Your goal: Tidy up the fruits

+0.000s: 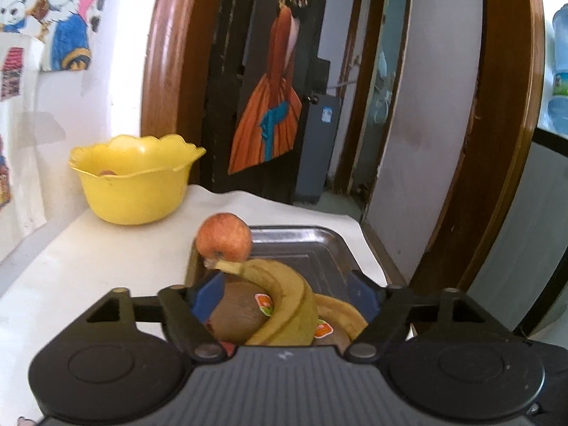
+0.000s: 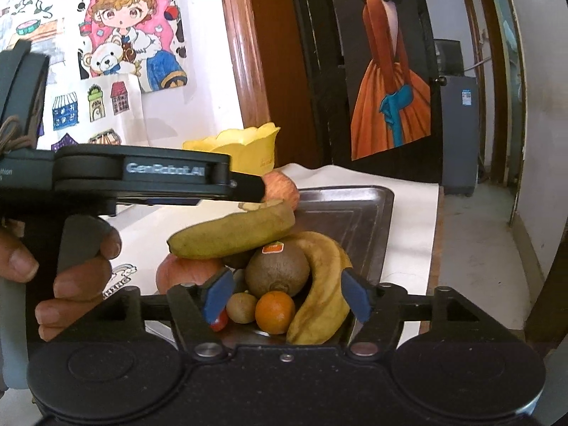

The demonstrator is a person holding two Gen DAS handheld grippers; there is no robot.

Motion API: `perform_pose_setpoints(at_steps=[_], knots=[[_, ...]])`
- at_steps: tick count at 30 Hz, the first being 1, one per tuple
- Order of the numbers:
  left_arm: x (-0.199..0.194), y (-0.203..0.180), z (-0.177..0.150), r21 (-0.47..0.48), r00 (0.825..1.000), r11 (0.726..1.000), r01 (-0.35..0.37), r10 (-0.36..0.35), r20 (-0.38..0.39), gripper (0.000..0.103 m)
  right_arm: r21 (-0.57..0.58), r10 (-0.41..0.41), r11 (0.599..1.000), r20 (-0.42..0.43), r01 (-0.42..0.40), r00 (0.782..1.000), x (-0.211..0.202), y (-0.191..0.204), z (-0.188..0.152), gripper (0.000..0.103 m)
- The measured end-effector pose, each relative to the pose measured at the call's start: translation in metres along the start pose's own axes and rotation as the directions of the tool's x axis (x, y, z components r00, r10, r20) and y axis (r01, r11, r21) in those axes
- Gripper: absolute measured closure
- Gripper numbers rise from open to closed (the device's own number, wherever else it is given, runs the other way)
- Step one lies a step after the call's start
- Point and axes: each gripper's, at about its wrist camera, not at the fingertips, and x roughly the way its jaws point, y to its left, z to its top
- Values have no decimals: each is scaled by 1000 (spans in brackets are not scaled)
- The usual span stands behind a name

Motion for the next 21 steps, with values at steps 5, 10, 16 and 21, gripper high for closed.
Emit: perform_pose_setpoints(at_steps=[5, 10, 16, 21], knots=[[-23, 7, 1, -13, 998, 999, -33, 34, 44, 8, -2, -17, 1000, 28, 17, 999, -17, 7, 2, 23], [-49, 12, -1, -20, 992, 997, -71, 73, 100, 1, 4, -23, 1000, 60, 23, 998, -36, 17, 6, 11], [-82, 17, -2, -34, 985, 996, -83, 87, 150, 0, -1, -42, 999, 102, 43, 994, -60, 33, 9, 4], [-109, 21, -6, -45, 978, 995, -93, 99, 184, 0, 0, -66, 998, 136, 66, 989, -81, 45, 11, 1]])
